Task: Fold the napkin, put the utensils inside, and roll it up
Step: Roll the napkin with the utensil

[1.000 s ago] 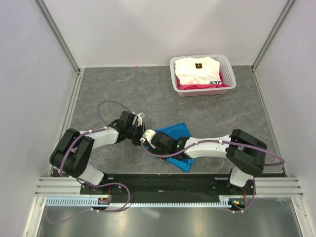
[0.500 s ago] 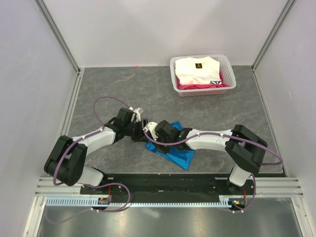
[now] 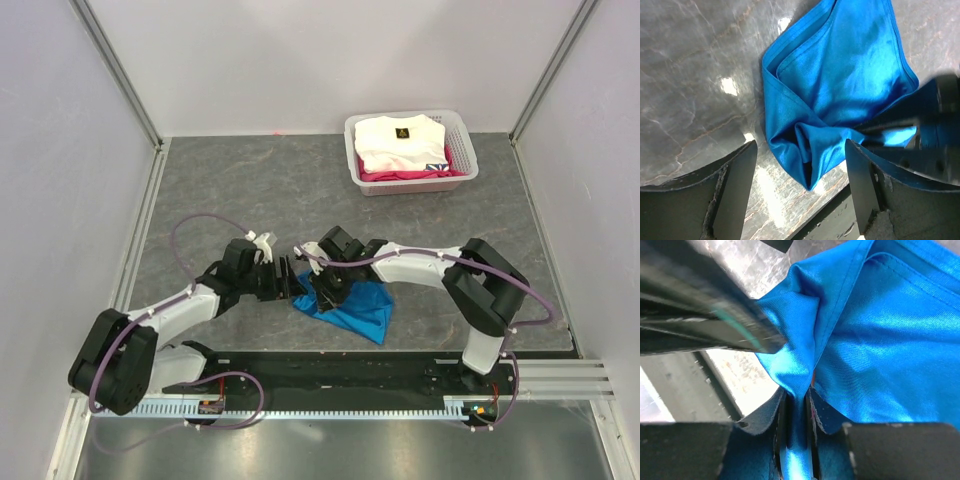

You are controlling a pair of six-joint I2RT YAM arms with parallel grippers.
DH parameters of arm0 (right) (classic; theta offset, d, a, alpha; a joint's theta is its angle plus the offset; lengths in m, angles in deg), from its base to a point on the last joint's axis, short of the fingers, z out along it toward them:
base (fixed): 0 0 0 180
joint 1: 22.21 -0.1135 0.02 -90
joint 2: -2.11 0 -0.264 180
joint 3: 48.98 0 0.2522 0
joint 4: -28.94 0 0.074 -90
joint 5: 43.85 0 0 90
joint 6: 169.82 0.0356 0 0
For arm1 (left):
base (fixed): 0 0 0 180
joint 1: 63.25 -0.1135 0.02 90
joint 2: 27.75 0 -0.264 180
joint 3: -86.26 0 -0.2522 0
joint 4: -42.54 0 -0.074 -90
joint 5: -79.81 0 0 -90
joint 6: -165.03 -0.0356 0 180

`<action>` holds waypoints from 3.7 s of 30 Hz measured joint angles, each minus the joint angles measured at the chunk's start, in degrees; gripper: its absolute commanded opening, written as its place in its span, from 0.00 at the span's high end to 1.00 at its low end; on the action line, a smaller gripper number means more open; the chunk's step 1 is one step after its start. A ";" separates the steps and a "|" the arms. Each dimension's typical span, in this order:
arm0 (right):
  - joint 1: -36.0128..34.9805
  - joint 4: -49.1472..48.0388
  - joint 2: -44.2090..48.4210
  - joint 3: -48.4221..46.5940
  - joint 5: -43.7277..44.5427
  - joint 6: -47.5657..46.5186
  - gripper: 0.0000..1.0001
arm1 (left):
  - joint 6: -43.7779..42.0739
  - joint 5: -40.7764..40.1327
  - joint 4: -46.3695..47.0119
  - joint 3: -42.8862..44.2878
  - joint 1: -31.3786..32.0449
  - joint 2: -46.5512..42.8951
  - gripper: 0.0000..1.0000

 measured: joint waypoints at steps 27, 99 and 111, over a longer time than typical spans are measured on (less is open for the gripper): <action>8.48 11.56 -13.46 -8.22 -24.28 -0.04 0.75 | 1.38 7.80 18.86 -6.32 -0.02 7.04 0.48; 13.51 28.09 -2.16 0.04 -9.86 -6.14 0.60 | -0.59 6.84 5.46 5.60 -0.07 17.05 0.98; 13.38 29.62 10.14 -10.05 8.28 -3.56 0.24 | -0.59 8.15 4.92 6.64 -0.39 18.58 0.98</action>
